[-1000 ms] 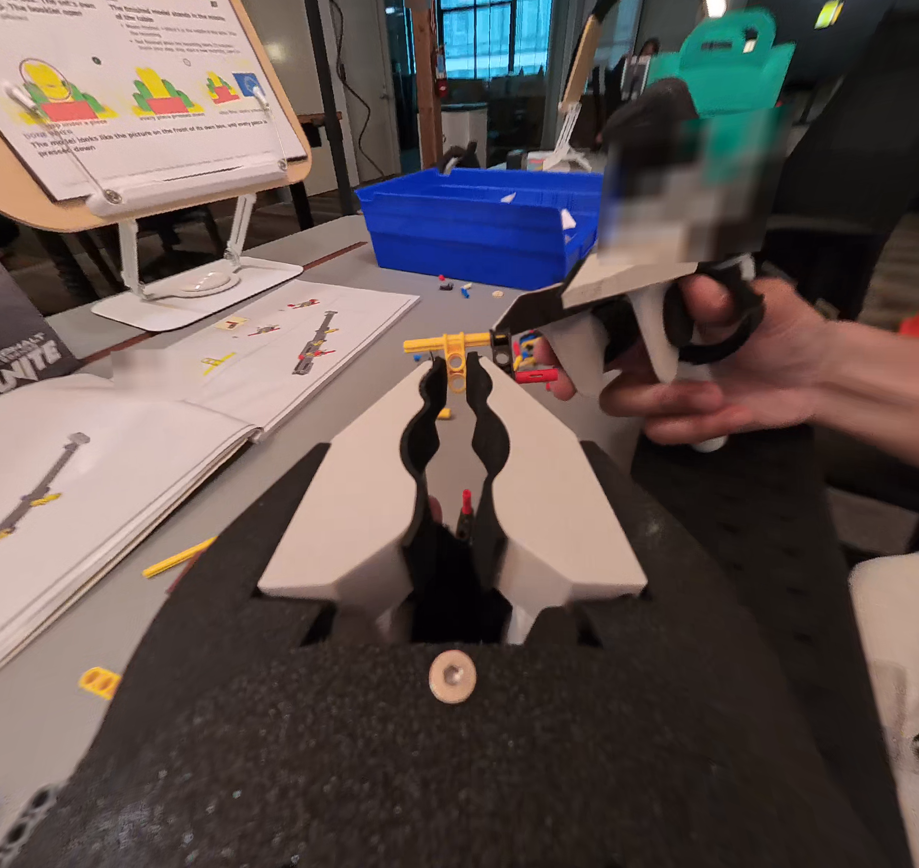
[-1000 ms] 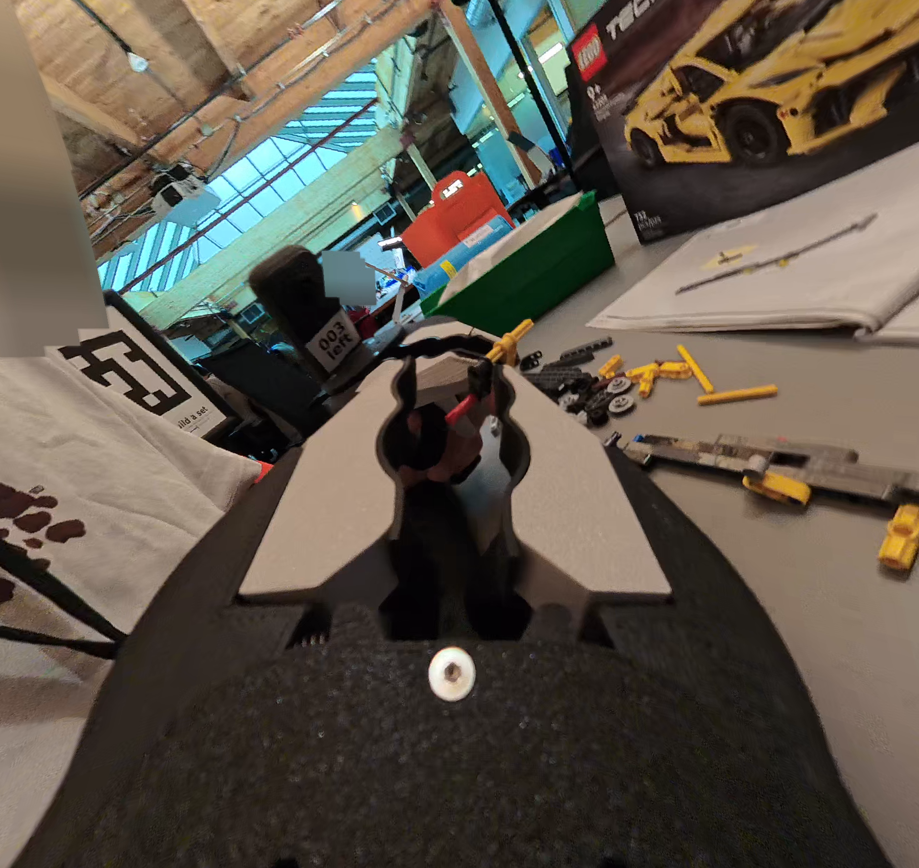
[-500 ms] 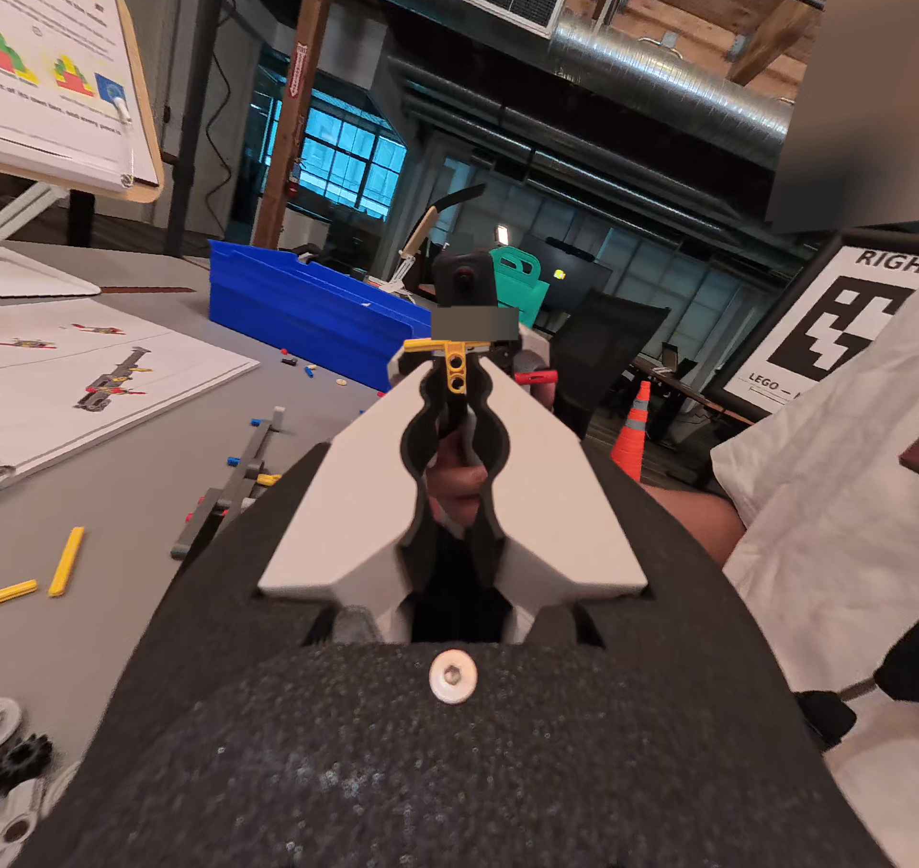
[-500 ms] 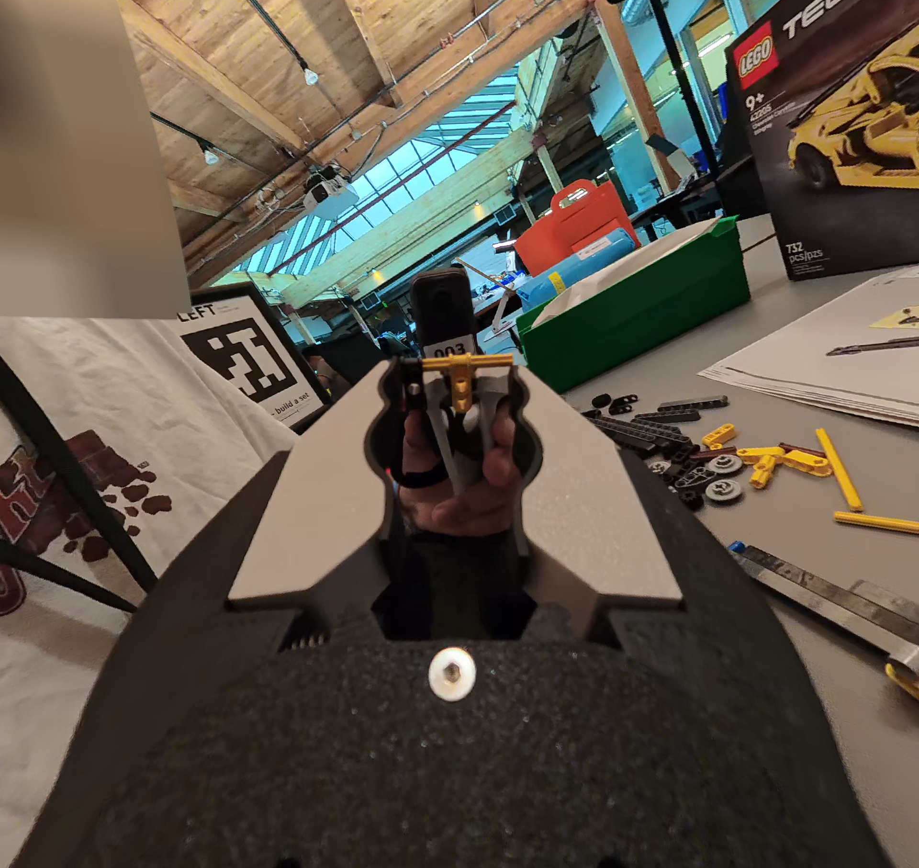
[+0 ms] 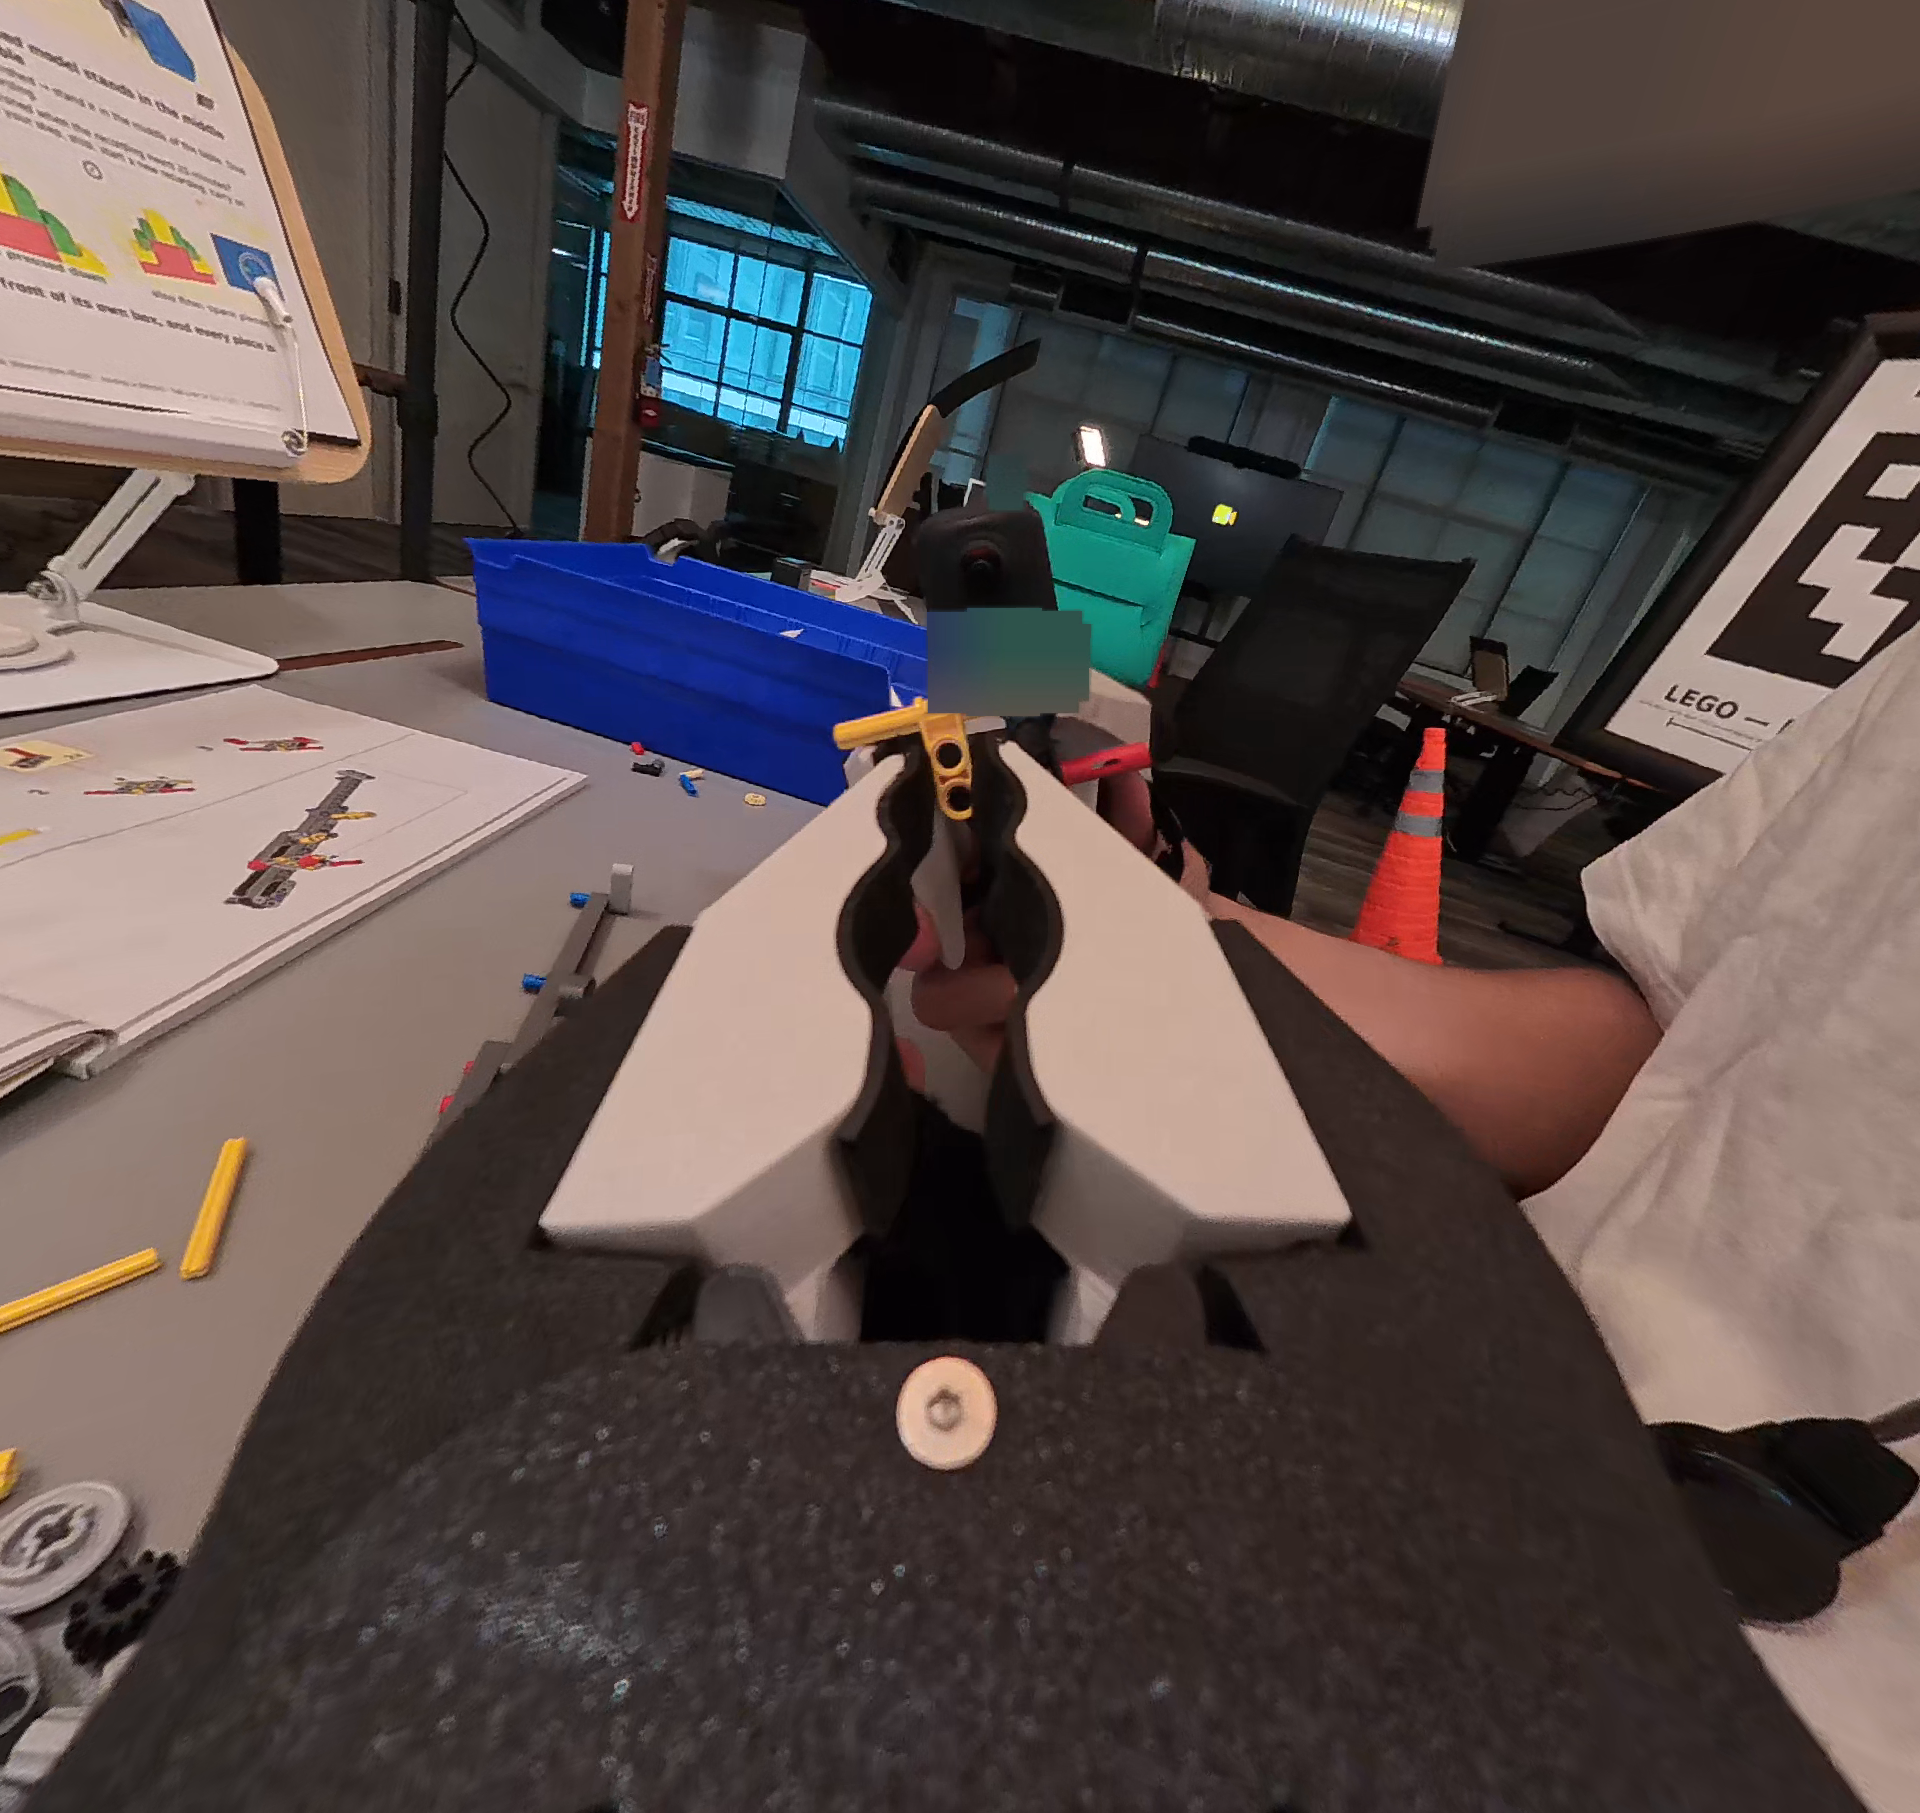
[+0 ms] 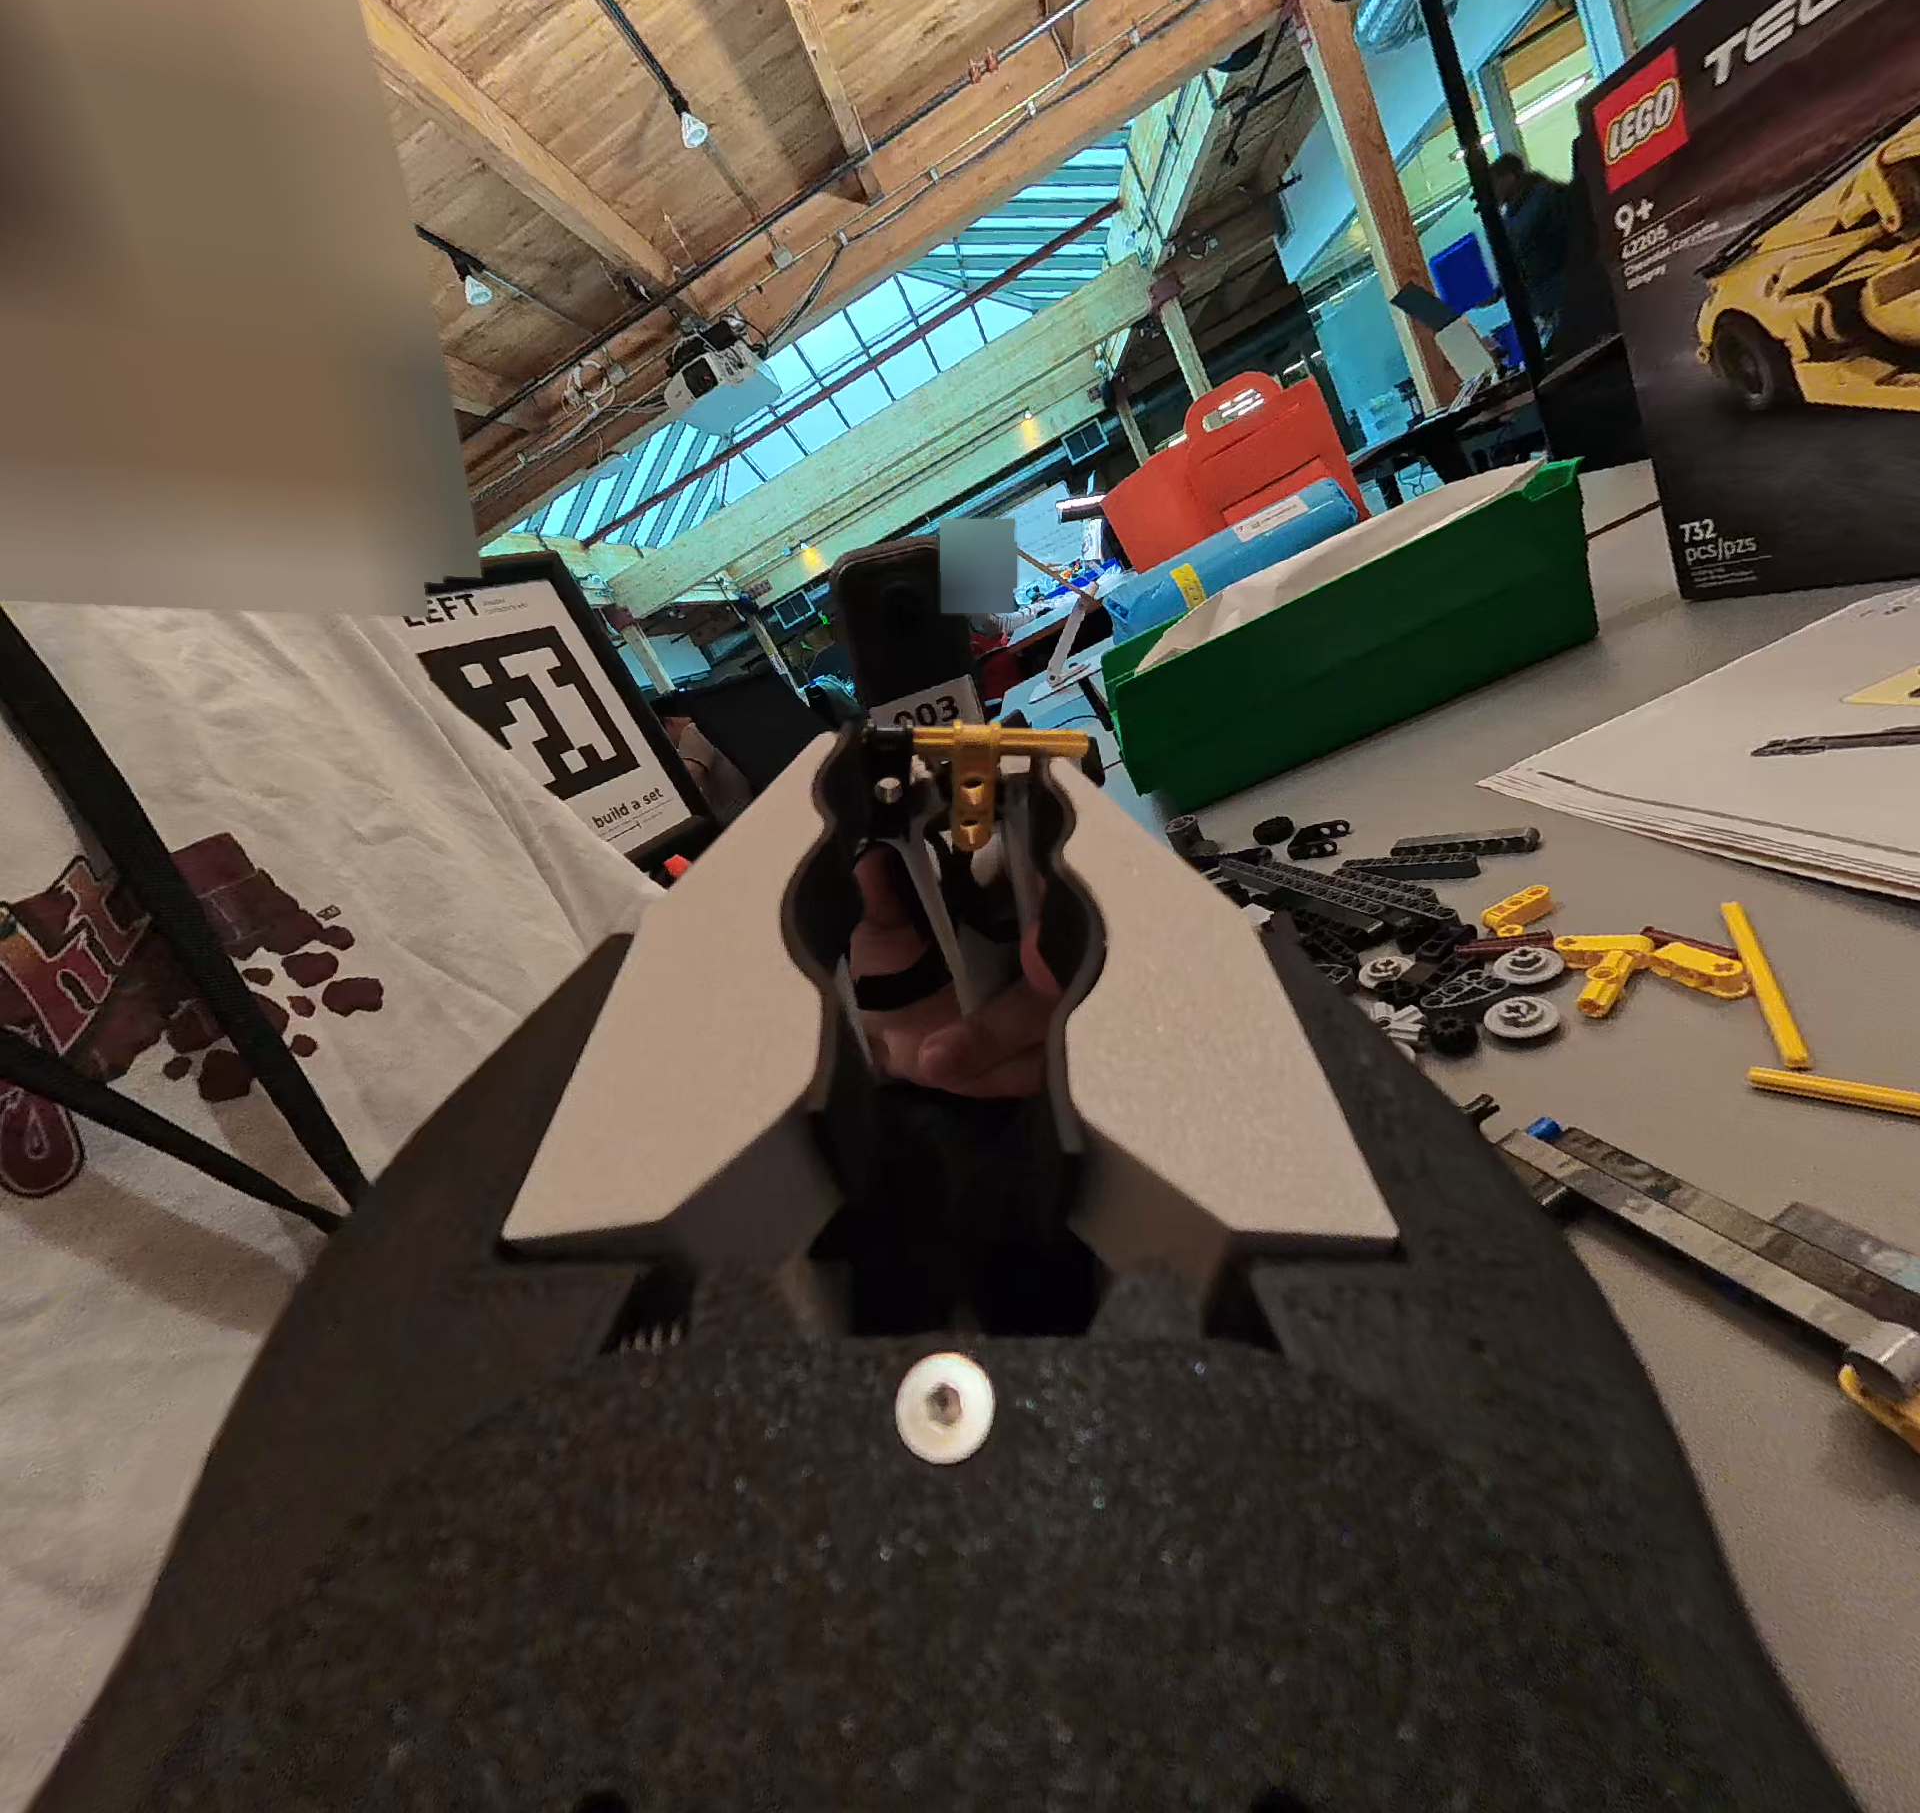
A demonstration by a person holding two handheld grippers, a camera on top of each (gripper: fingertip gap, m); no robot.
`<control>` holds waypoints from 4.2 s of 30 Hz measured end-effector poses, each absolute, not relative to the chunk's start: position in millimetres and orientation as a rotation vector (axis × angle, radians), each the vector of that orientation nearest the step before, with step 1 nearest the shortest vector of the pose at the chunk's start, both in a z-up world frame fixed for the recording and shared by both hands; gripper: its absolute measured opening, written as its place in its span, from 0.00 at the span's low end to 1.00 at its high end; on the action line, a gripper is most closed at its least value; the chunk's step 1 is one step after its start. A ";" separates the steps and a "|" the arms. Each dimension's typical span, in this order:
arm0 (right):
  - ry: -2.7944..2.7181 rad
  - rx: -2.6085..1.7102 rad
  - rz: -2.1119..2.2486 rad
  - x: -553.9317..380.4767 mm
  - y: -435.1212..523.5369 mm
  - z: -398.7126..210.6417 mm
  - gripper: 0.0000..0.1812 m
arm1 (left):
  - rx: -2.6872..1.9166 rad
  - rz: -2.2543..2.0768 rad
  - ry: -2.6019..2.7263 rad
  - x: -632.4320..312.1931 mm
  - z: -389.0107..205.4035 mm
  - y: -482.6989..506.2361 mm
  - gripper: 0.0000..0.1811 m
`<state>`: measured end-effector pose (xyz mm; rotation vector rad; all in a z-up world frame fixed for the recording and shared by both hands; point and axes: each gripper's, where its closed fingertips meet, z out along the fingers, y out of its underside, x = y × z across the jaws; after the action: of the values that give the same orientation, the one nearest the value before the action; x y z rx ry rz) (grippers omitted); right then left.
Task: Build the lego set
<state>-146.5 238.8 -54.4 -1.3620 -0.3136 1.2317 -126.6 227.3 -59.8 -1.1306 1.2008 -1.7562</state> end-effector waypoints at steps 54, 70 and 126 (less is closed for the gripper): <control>-0.295 -1.950 -0.208 -92.1 279.2 -103.5 0.17 | -1.660 -1.919 0.824 -97.8 -91.6 282.3 0.03; -0.452 -1.990 -0.439 -88.0 283.0 -106.8 0.12 | -1.613 -1.764 0.939 -95.6 -91.5 273.5 0.03; -0.015 -1.674 0.997 -94.7 267.0 -90.7 0.03 | -1.529 -1.932 1.083 -84.9 -80.2 270.8 0.02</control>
<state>-94.7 267.0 -90.7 -1.6738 -0.0149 0.9973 -84.9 270.8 -80.2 -1.5286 1.0827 -1.9319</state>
